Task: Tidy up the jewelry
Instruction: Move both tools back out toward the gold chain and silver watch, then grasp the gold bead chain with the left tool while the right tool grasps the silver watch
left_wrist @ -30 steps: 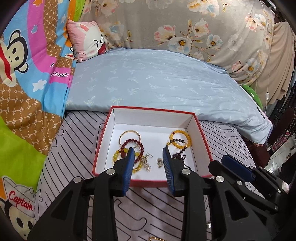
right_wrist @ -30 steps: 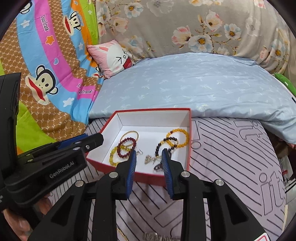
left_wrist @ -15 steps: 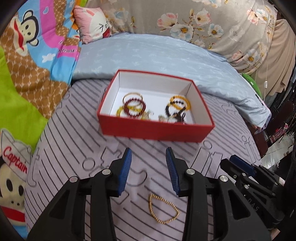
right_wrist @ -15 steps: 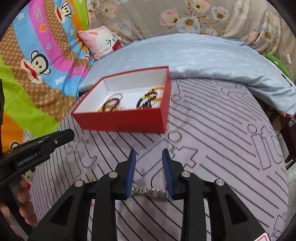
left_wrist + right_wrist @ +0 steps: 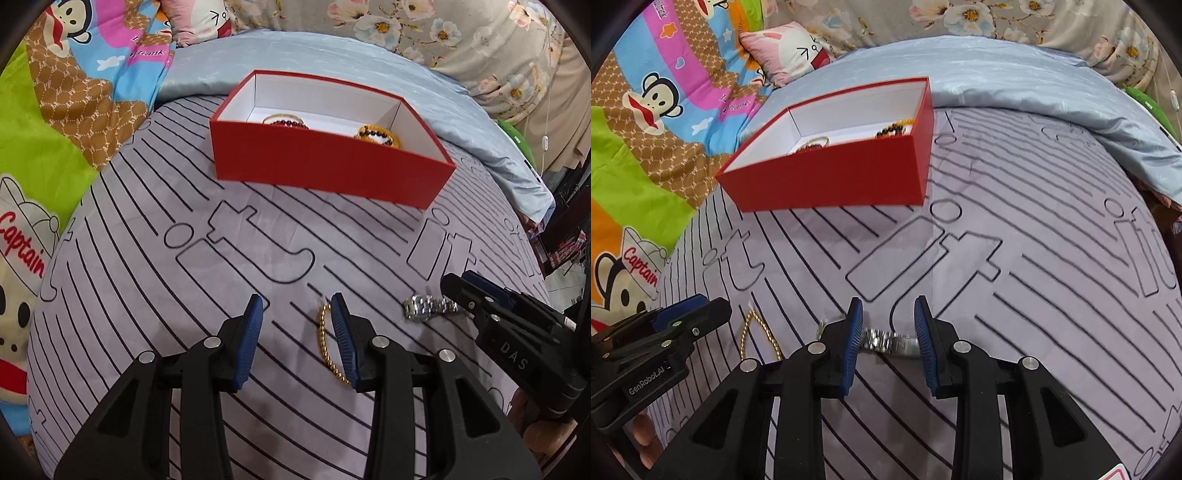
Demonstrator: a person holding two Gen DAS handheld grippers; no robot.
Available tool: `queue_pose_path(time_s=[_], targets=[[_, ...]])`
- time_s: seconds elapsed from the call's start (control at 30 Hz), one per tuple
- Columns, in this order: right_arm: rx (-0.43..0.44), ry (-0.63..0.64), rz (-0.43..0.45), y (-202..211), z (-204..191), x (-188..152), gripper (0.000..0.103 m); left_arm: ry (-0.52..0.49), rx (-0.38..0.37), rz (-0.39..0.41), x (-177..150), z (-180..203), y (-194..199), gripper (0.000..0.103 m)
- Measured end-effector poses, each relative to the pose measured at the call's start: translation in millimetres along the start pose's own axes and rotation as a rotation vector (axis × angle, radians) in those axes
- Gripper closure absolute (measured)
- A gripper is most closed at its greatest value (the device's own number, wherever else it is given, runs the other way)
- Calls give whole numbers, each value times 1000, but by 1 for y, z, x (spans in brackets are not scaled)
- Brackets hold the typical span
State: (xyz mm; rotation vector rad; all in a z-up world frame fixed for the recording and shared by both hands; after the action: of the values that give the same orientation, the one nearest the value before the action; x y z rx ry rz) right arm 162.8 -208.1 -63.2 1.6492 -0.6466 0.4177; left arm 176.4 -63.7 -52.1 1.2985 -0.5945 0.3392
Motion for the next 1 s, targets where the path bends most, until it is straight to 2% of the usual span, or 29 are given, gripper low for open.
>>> queue_pose_path(time_s=[0.27, 0.43, 0.77, 0.93, 1.0], targets=[[25, 1, -16, 13, -4, -30, 74, -13, 3, -44, -23, 0, -8, 66], [35, 46, -27, 22, -17, -45, 74, -36, 7, -27, -28, 4, -6, 66], [14, 115, -6, 10, -35, -23, 74, -47, -3, -21, -29, 7, -6, 67], [10, 127, -14, 1, -39, -23, 73, -58, 1, -15, -29, 8, -6, 67], [3, 127, -14, 0, -38, -23, 76, -58, 0, -14, -29, 8, -6, 67]])
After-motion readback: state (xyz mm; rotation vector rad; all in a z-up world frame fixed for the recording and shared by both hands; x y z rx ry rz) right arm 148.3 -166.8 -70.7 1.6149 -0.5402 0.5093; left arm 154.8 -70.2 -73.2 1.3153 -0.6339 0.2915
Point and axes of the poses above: each gripper's, at about its wrist camera, not at the fingertips, and y roughly against the way its jaws point, z to its right, x to its top, the point moved 10 cm from there along -y, roughly the way its jaws point, and after that the axes turned 3 degrees about z, right-handed, at the moved point
